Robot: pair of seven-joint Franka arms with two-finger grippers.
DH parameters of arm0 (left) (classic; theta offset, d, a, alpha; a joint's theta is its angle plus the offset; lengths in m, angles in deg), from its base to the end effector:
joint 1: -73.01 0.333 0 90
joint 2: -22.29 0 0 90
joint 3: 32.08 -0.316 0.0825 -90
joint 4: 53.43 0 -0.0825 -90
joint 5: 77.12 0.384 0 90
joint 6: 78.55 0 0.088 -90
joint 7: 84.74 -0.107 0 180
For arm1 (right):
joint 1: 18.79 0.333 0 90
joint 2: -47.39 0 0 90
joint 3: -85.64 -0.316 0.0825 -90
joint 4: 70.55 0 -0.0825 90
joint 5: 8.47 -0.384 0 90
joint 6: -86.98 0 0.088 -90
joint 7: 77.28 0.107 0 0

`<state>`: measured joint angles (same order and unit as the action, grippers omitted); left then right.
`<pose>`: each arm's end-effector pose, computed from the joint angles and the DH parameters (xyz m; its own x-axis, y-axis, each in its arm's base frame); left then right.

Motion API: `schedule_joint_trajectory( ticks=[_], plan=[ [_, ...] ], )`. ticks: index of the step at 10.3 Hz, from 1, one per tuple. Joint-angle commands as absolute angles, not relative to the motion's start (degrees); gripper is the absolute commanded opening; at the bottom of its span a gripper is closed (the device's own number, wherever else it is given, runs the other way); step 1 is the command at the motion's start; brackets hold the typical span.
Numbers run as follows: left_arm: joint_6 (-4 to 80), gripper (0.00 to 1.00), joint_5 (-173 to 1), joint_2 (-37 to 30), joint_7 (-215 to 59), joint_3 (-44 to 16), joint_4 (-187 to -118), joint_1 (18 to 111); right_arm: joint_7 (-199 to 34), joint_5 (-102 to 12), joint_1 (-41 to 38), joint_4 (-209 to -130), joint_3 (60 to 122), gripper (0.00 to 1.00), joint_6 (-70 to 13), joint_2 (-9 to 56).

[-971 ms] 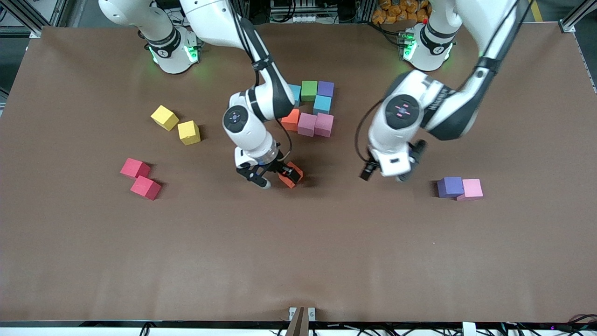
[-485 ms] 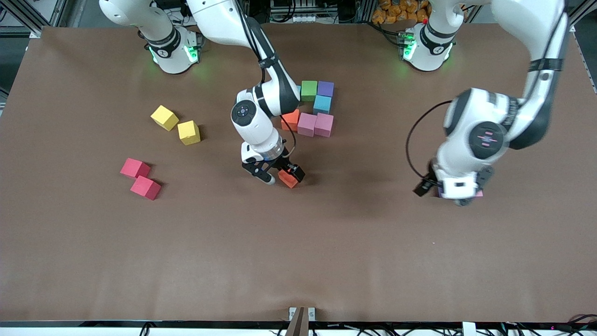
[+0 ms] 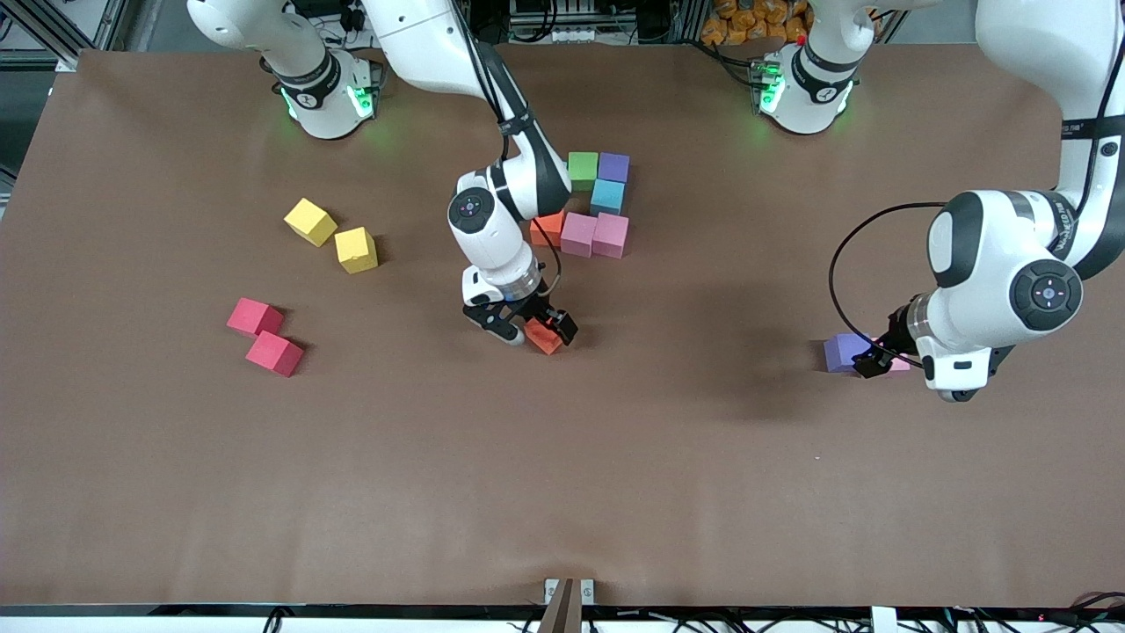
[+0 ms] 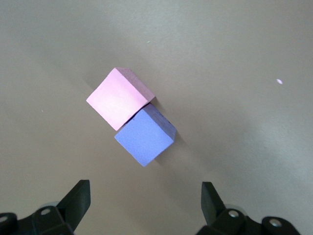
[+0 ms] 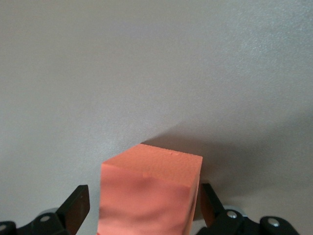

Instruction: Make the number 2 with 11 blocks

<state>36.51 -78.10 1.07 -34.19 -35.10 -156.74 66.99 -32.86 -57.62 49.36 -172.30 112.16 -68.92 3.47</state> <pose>0.6226 -0.0358 0.3283 0.6619 0.7429 -0.1003 0.7316 -0.6693 -0.1298 0.5007 0.4491 0.1892 0.8077 -0.5894 0.0149 -0.5494 -0.7615 -0.3440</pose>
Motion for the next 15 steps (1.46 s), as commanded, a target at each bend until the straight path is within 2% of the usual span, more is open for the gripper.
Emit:
schedule_joint_trajectory(
  ticks=[1,3,5,7,10,12,15],
  plan=[
    [38.24,1.0,-82.91,-1.16,-35.17,-39.09,-156.62,65.98,-34.82,-58.04,50.03,-172.24,112.54,0.63,-69.29,3.53],
    [40.87,1.0,-83.01,-3.54,-35.34,-39.72,-156.35,65.98,-38.33,-58.04,49.85,-172.33,112.62,0.24,-68.76,3.71],
    [41.24,1.0,-83.27,-6.44,-33.6,-40.51,-154.6,65.01,-40.36,-57.61,49.85,-171.98,112.8,0.14,-66.49,4.06],
    [43.07,1.0,-83.19,-6.45,-23.44,-40.6,-154.77,63.96,-46.14,-57.43,49.15,-171.98,113.06,0.1,-61.92,5.11],
    [44.75,1.0,-83.18,-6.28,-18.29,-40.6,-156.51,63.78,-54.92,-55.94,46.79,-173.2,113.41,0.09,-56.03,8.7],
    [48.26,1.0,-83.36,-6.01,-18.12,-41.13,-159.76,63.78,-61.0,-55.05,46.25,-177.23,113.24,0.09,-55.66,11.52],
    [48.1,1.0,-83.54,-5.48,-13.65,-41.13,-161.53,63.78,-64.81,-52.0,47.04,-180.84,112.36,0.08,-55.75,14.25]
  ],
)
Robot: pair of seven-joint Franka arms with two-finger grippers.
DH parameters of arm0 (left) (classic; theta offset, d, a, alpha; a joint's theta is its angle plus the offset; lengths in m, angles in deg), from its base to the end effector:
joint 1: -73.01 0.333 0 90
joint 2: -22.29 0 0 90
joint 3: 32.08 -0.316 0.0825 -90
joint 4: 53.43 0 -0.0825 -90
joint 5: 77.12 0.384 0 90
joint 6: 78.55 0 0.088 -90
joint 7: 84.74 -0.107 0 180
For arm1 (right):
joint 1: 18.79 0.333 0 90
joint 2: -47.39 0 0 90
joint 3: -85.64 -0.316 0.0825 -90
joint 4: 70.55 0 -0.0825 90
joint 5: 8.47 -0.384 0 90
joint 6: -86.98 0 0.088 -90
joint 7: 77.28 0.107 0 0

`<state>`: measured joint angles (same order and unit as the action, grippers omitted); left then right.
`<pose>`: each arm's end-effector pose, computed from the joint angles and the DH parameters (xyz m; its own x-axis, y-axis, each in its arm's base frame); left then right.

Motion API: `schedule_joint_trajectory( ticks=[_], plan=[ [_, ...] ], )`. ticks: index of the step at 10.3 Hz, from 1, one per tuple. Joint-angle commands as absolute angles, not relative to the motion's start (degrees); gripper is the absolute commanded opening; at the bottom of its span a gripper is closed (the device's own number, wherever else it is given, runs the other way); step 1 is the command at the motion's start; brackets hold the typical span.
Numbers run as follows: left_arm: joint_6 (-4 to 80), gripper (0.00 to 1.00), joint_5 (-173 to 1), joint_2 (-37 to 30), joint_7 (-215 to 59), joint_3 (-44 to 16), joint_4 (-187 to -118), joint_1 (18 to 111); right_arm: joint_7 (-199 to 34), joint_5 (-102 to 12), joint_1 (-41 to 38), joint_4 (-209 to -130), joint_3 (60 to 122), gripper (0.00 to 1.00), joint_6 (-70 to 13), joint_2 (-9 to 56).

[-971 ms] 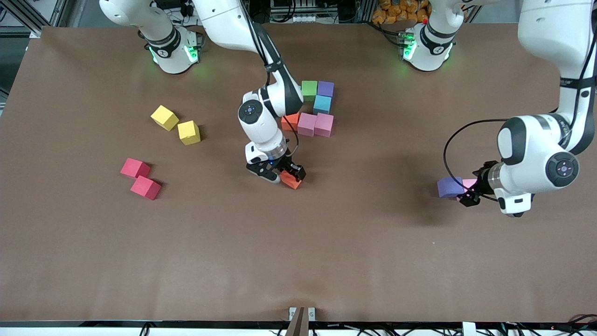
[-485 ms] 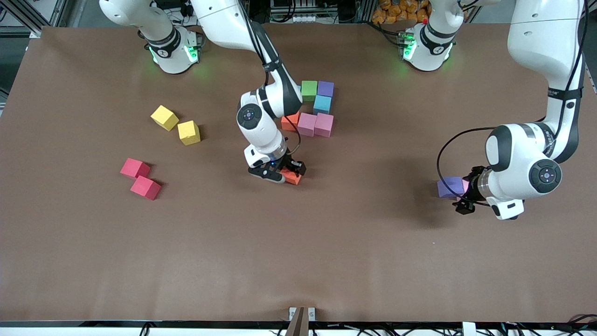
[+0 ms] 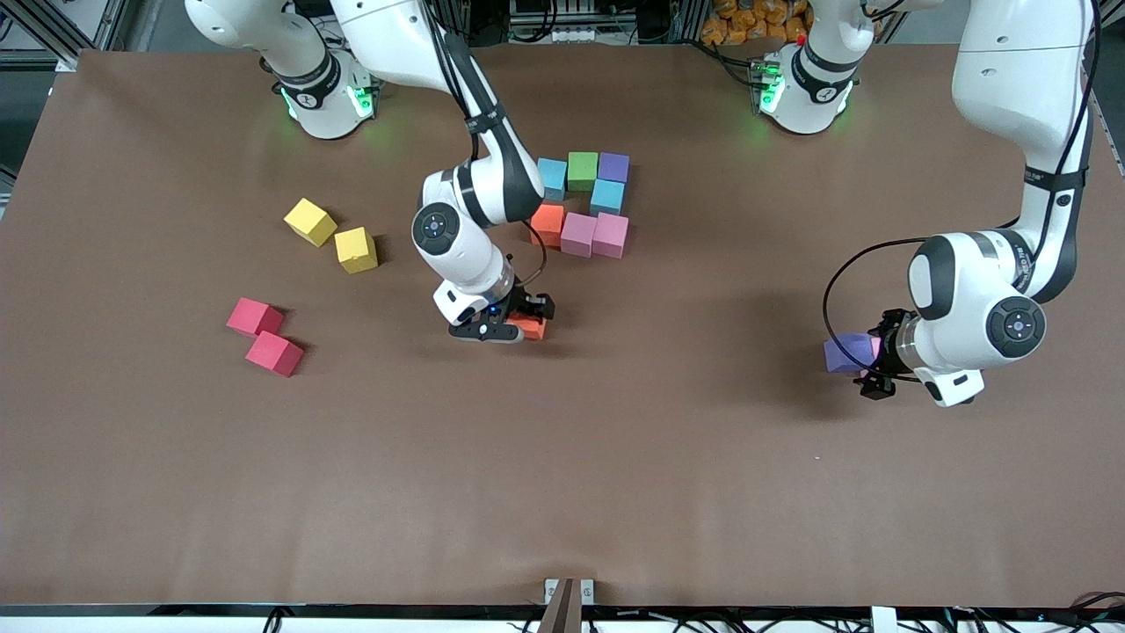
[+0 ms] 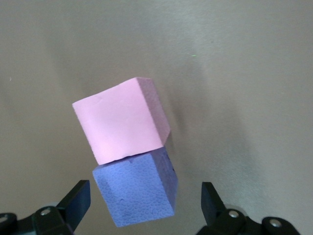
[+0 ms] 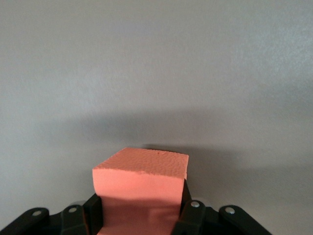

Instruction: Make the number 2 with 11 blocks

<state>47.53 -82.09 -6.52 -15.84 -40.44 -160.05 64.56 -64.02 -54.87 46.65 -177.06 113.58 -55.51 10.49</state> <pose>0.6228 -0.0084 0.2375 0.3160 0.9475 -0.0477 0.9359 -0.3196 -0.1484 0.5020 0.4061 0.2112 0.9942 -0.1069 -0.0086 -0.1056 -0.9606 -0.2569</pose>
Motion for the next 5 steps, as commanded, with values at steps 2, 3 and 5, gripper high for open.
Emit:
schedule_joint_trajectory(
  ticks=[2,3,5],
  plan=[
    [47.92,1.0,-83.71,-5.48,-11.18,-41.13,-161.62,63.78,-64.63,-51.71,48.61,-183.48,111.48,0.07,-55.84,16.36],
    [47.92,1.0,-83.71,-5.48,-10.65,-41.04,-161.97,63.78,-63.58,-51.71,49.75,-184.88,111.48,0.07,-56.19,16.97],
    [47.92,1.0,-84.76,-5.57,-10.38,-41.13,-162.41,63.87,-61.65,-51.71,51.69,-186.21,111.57,0.07,-56.28,17.59]
  ],
)
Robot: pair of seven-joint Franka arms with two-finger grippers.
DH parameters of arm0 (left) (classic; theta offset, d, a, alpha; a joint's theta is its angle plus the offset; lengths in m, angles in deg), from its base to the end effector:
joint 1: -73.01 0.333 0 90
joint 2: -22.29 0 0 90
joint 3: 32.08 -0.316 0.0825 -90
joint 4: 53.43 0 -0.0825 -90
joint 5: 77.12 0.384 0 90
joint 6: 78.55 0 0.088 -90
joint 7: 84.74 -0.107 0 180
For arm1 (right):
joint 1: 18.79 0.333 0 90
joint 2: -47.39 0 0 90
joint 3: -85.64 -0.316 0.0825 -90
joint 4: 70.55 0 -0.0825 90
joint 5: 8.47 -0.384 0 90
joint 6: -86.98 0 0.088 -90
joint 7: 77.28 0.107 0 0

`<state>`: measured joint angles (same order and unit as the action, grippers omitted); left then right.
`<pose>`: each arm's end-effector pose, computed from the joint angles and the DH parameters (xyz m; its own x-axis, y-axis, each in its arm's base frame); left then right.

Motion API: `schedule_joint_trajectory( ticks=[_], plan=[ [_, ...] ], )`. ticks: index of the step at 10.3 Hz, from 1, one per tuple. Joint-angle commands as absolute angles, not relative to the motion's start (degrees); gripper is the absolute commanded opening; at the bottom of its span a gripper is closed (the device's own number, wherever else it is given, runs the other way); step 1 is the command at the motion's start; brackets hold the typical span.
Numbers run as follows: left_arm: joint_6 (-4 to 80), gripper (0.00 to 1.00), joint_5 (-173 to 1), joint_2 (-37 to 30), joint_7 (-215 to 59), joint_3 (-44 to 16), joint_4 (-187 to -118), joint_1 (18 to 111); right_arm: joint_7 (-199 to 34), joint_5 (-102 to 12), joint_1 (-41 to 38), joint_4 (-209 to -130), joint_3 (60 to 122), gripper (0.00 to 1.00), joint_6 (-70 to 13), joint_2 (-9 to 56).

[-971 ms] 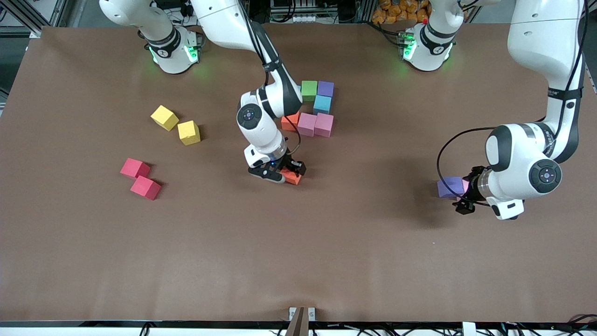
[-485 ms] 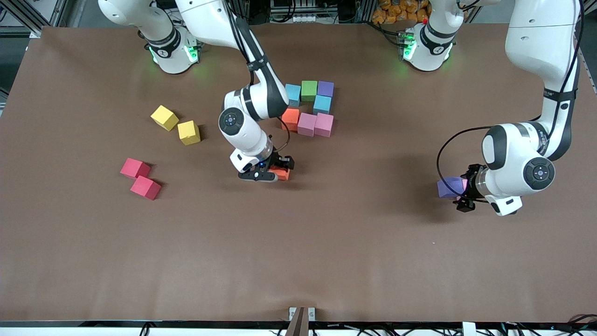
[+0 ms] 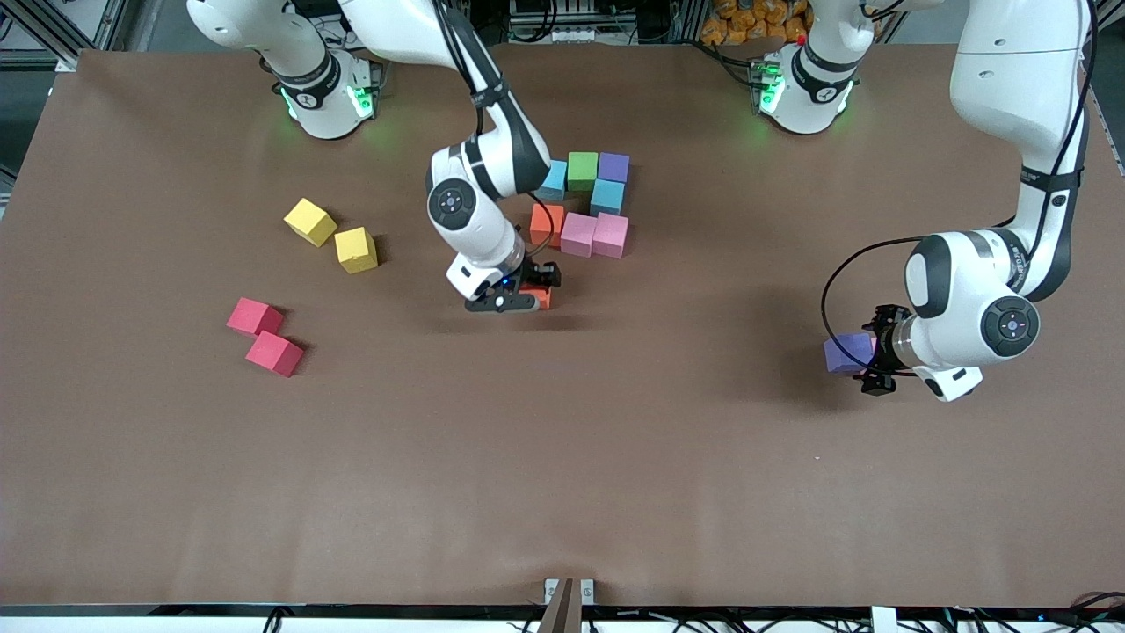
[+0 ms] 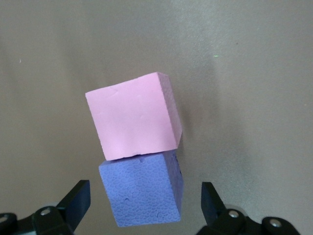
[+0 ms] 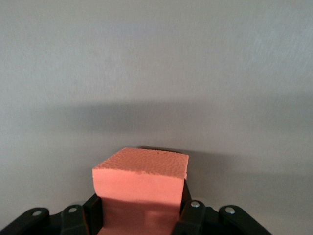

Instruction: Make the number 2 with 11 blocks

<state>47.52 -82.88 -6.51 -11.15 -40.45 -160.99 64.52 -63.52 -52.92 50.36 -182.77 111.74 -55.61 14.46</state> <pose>0.6173 -0.0086 0.2311 0.2277 0.9725 -0.0482 0.9585 -0.2325 -0.1648 0.4475 0.4263 0.2078 0.9981 -0.0258 -0.0566 -0.0386 -0.9706 -0.2375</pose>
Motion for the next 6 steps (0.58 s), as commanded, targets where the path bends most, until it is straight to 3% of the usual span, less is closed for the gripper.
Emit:
schedule_joint_trajectory(
  ticks=[1,6],
  plan=[
    [47.92,1.0,-85.11,-5.66,-10.47,-41.04,-162.68,63.78,-60.77,-51.71,52.39,-186.82,111.57,0.07,-56.71,17.6],
    [48.01,1.0,-85.21,-6.44,-10.56,-41.04,-162.68,63.78,-58.21,-51.71,54.95,-189.64,111.74,0.06,-58.74,18.91]
  ],
)
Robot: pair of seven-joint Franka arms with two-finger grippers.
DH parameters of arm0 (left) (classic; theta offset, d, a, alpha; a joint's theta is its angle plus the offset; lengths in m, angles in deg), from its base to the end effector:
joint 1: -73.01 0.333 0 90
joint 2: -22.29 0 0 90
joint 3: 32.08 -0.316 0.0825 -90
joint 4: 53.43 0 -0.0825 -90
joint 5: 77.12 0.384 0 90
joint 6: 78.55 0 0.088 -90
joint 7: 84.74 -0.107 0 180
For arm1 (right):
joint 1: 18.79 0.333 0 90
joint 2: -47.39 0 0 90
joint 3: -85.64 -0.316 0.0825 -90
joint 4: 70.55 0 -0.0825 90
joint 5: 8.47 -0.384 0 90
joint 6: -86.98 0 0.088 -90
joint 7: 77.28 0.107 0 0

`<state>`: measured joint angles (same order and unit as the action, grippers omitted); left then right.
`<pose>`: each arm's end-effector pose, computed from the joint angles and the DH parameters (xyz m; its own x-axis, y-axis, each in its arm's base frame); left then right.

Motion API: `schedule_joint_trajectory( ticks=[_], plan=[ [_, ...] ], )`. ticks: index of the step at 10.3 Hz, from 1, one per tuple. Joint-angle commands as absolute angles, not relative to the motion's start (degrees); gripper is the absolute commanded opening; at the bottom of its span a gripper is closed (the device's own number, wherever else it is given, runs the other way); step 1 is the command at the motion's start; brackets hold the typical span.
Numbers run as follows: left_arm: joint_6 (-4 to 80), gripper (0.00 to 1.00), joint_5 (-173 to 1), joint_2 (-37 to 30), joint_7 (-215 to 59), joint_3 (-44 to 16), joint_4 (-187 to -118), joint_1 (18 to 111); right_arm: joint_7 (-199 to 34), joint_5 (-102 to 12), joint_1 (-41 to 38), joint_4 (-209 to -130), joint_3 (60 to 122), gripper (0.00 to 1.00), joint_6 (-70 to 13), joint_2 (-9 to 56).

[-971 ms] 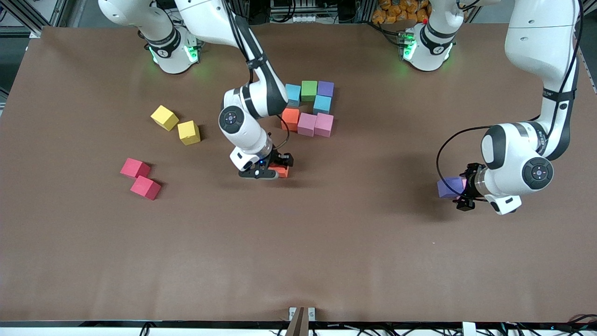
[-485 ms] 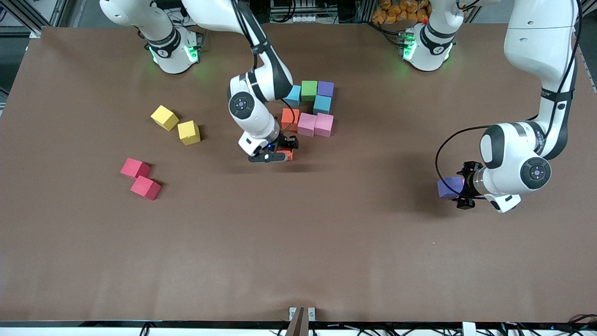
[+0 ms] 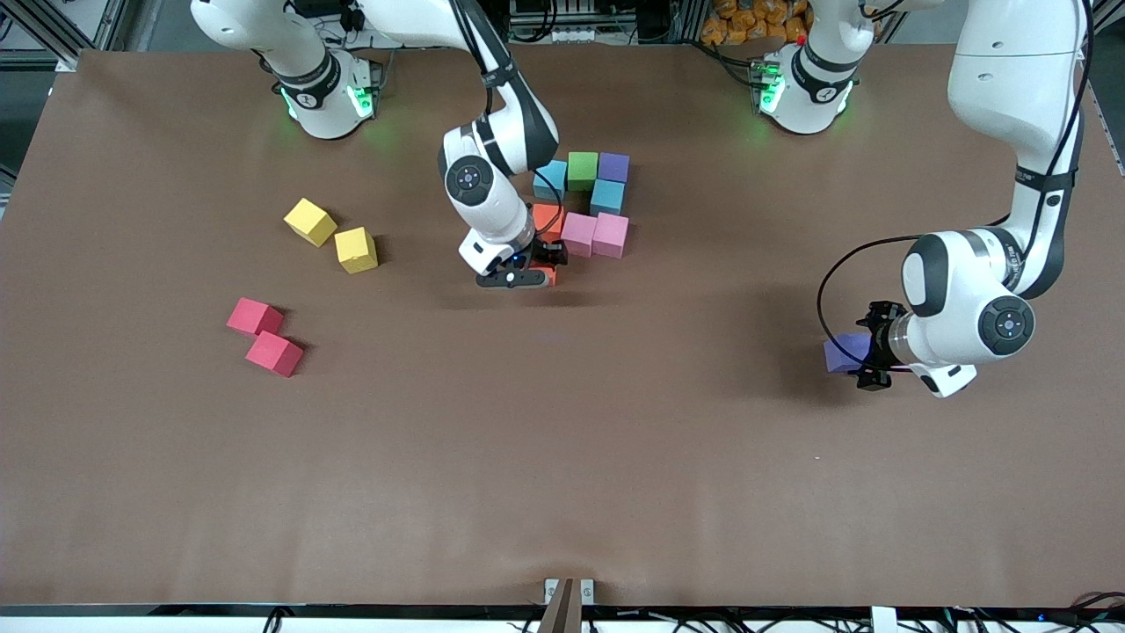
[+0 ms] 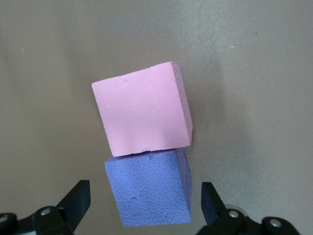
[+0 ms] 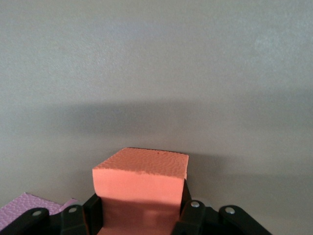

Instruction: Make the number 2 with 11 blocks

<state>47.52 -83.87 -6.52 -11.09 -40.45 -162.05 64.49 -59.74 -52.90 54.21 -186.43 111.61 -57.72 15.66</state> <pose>0.6109 -0.0089 0.2238 0.2127 0.9751 -0.0631 0.9587 -0.2207 -0.1795 0.4111 0.4373 0.1985 0.9964 -0.0456 -0.0713 -0.0600 -0.9747 -0.2153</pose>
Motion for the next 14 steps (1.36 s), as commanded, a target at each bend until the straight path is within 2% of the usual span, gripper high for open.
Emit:
schedule_joint_trajectory(
  ticks=[1,11,13,14],
  plan=[
    [48.01,1.0,-85.21,-6.71,-10.47,-41.04,-162.59,63.78,-58.21,-51.8,55.3,-190.25,111.74,0.06,-59.35,19.09],
    [50.73,1.0,-85.65,-9.44,-13.62,-41.04,-162.5,63.78,-52.59,-51.89,56.88,-190.96,111.39,0.06,-62.96,18.91],
    [50.73,0.69,-85.38,-9.7,-14.24,-40.78,-162.33,63.78,-52.5,-51.8,57.32,-191.13,111.31,0.06,-64.1,18.56],
    [50.73,0.61,-85.38,-9.88,-15.12,-40.69,-162.15,63.78,-52.5,-51.8,57.5,-191.4,111.3,0.06,-64.45,18.48]
  ],
)
